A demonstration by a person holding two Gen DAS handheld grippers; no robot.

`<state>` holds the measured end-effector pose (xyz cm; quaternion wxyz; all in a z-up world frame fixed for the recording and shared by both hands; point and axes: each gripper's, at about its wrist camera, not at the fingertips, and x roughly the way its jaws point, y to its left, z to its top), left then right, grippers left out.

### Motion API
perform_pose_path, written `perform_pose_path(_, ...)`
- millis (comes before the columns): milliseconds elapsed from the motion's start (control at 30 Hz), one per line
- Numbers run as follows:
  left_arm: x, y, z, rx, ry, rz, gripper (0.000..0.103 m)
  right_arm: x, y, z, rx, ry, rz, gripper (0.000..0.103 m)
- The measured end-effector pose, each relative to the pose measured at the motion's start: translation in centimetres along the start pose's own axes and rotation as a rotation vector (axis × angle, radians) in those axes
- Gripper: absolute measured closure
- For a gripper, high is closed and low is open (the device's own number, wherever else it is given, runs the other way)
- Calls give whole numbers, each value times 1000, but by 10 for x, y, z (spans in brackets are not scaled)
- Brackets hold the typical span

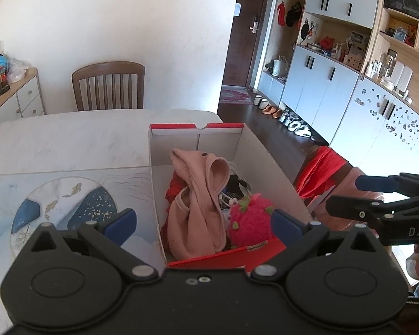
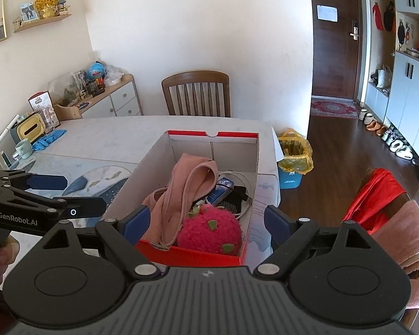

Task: Organize objects
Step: 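Push the plush ball down into the box with the right gripper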

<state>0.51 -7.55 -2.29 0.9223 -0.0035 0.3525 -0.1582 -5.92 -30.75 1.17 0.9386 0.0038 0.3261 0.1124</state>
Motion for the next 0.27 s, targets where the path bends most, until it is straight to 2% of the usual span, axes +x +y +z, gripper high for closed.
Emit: perform_pose_path(267, 0, 0, 1, 12, 1, -5, 1, 3, -2, 0, 6, 12, -1, 14)
